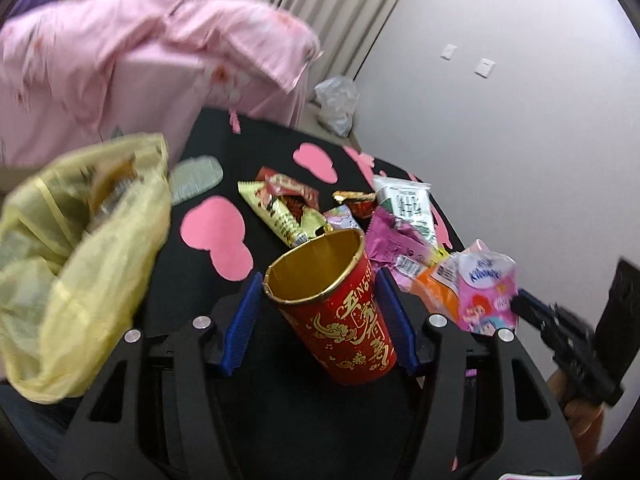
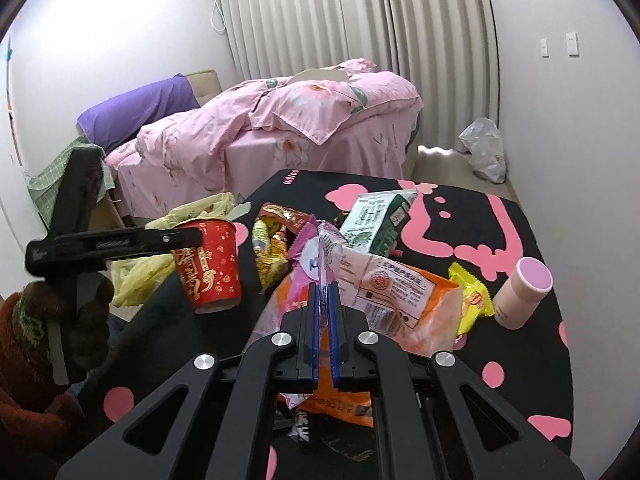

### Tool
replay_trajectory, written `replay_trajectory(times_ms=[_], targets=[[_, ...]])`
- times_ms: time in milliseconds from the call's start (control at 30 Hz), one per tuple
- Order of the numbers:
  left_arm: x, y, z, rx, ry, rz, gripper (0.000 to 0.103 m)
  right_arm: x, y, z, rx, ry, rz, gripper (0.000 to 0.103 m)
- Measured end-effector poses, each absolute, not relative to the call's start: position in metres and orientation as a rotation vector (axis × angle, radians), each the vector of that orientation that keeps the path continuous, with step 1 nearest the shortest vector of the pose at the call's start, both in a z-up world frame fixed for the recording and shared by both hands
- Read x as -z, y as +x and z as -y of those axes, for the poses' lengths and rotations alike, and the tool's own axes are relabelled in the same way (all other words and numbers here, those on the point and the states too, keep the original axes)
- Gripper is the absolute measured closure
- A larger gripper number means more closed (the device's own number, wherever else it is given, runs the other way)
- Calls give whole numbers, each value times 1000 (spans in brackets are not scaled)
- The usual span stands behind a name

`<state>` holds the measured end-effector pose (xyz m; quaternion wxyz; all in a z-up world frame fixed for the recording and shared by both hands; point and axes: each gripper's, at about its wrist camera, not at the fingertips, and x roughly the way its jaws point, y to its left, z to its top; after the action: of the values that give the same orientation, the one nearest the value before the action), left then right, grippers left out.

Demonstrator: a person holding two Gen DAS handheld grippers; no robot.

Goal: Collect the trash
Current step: 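Lift the red cup and Kleenex pack and carry both toward the yellow plastic bag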

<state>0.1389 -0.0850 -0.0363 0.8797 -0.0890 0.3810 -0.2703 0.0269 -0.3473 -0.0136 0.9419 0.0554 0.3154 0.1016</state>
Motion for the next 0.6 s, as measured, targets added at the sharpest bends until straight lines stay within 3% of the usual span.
replay_trajectory(times_ms=[333,600], targets=[[12,102,75,541,-57,-655,48,-7,23,327,-233,78,-612,99],[34,100,57,527,-139,-754,47,16,8,343,-244,136,-705,91]])
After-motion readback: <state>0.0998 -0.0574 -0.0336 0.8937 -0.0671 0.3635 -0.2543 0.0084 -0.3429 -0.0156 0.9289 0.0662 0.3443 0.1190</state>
